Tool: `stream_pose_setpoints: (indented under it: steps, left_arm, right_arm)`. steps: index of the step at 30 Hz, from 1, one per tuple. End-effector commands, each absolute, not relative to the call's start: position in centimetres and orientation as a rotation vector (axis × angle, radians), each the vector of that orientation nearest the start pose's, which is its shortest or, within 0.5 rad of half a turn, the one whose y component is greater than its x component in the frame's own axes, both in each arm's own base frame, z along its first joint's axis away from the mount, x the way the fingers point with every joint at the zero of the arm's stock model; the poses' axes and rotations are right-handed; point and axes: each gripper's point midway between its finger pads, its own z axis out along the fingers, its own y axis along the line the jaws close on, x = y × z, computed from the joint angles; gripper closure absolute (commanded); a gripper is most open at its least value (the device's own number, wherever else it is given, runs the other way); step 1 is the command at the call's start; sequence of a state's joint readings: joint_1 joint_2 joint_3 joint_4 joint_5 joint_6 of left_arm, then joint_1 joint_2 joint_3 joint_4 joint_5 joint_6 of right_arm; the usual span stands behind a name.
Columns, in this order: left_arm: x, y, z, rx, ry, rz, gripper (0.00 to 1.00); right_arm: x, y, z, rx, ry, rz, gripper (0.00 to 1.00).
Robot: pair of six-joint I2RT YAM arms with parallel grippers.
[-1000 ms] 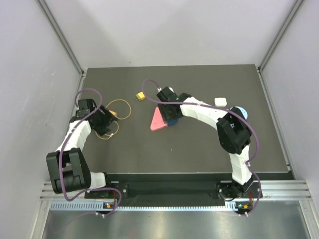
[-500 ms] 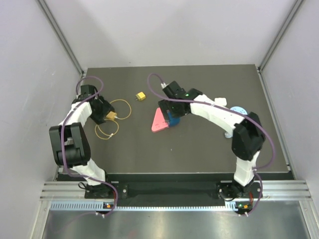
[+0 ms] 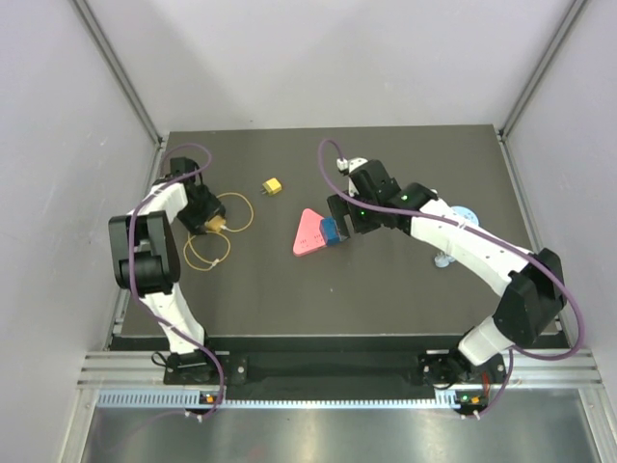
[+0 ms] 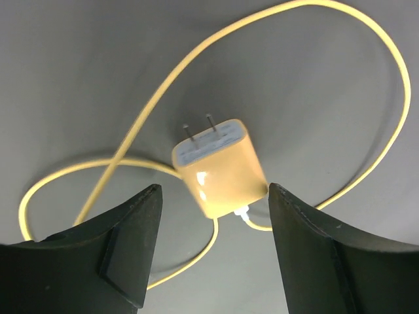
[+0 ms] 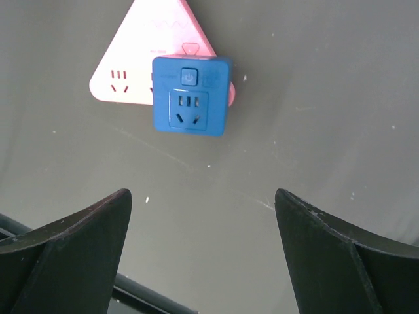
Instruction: Insert the plug
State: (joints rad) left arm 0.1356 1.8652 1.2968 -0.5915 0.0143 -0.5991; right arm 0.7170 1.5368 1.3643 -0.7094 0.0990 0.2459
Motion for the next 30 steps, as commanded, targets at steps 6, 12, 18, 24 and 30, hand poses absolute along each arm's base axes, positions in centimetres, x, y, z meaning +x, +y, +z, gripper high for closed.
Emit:
stream_pose_setpoints:
  steps: [6,12,18,24,30]
  left_arm:
    - [41.5,1.7,4.6,-0.897,2.574,-0.132,0.43]
    - [40.6,0.4,5.4,-0.769,2.620,-0.095,0.78]
    - [38.4,-3.4,6.4,-0.565,2.666,-0.085,0.93]
    - [33.6,-10.3,7.7,-0.263,2.688,-0.151,0.96]
    - [29.5,-14.8,12.6,-0.031,2.540,-0.483,1.00]
  right_arm:
    - [29.9,26.1,17.6,-0.562,2.362,0.376,0.12]
    - [29.8,26.4,17.1,-0.567,2.366,0.401,0.13]
    - [29.5,26.6,17.4,-0.562,2.357,0.424,0.13]
    - [28.9,26.5,17.3,-0.526,2.321,0.472,0.13]
    - [27.6,27.4,18.5,-0.483,2.250,0.636,0.17]
